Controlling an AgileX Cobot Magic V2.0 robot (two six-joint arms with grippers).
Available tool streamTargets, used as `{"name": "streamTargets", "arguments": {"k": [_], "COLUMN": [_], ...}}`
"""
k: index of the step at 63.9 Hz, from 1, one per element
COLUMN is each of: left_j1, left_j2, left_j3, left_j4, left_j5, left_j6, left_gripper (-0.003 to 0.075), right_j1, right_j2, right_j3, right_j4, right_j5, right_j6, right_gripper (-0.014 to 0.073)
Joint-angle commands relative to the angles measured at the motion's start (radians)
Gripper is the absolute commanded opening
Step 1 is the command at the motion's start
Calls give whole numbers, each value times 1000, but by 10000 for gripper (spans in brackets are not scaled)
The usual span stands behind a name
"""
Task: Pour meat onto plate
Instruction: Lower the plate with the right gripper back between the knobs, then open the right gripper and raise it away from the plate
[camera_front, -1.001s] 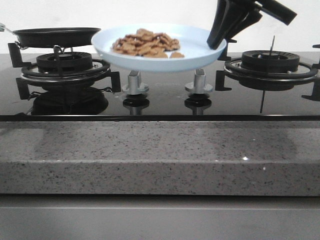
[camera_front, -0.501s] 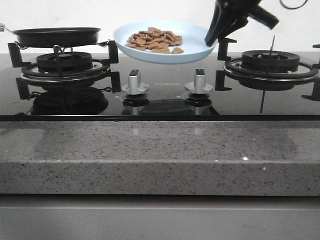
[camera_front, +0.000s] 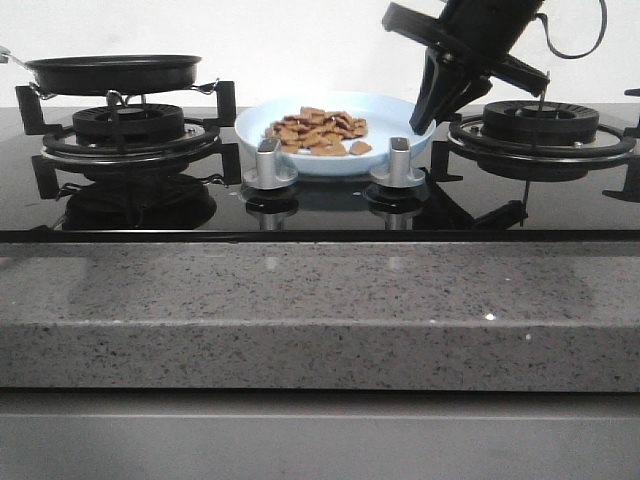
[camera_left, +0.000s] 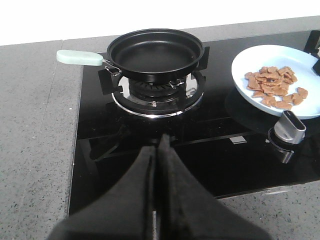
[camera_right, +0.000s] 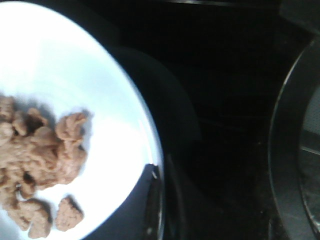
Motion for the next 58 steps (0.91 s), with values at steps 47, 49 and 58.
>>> {"name": "streamTargets", "arguments": {"k": [47,49,58], "left_j1": [-8,-8,-8], "left_j2": [6,6,6], "left_j3": [-25,-25,-25], "left_j4": [4,4,4], "left_j5": [-84,-84,-84], "left_j6": [-12,-12,-12], "left_gripper": [-20,-20,-20], "right_j1": [-21,-21,-20], "right_j2": [-71,-74,-86], "right_j3": [-346,-346,-346], "right_j4": [-3,-5,-8], "right_j5": [249,250,251], "right_j6": [-5,-5,-4], "right_gripper": [-69,-56,-59]}}
